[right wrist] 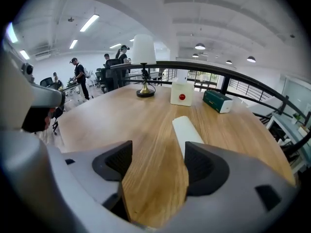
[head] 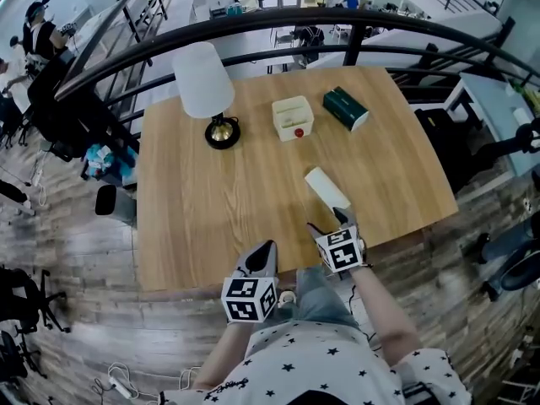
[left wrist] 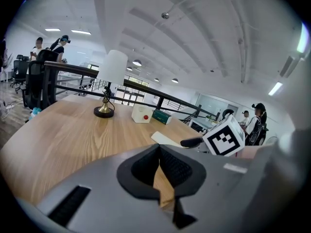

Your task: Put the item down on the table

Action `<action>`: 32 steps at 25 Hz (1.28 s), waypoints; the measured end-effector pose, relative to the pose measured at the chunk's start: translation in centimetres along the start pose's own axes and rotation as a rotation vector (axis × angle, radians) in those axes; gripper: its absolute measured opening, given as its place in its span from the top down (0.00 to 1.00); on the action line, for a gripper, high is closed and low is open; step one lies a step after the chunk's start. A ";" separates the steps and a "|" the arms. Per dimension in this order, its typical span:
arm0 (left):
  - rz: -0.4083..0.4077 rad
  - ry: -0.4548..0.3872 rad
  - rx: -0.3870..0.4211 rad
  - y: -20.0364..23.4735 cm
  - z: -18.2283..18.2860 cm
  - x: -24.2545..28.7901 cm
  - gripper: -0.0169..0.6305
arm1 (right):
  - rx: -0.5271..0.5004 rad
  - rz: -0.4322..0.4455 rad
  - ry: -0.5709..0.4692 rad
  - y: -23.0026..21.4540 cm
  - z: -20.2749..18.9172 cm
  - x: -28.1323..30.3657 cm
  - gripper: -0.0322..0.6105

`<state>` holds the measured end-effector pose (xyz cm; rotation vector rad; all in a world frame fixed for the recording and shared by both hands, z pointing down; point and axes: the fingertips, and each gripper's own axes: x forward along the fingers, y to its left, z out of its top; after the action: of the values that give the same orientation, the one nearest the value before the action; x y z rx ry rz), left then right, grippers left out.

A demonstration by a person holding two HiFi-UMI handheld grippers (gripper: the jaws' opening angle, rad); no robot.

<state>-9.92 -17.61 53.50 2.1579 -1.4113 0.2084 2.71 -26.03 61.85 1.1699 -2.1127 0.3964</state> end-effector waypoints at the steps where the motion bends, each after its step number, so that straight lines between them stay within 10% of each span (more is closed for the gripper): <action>1: -0.003 0.001 0.001 -0.1 -0.4 -0.5 0.95 | 0.006 -0.001 -0.014 0.5 0.0 -0.7 0.47; 14: -0.009 -0.029 0.003 -2.7 -3.0 -5.1 0.95 | 0.083 -0.021 -0.286 4.8 2.2 -12.1 0.95; 32: 0.006 -0.072 0.009 -14.4 -8.9 -13.4 0.95 | 0.082 0.127 -0.432 9.4 -5.6 -28.8 0.96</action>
<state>-1.63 2.10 50.32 2.1892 -1.4592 0.1409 7.72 0.25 46.59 1.2584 -2.5737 0.3098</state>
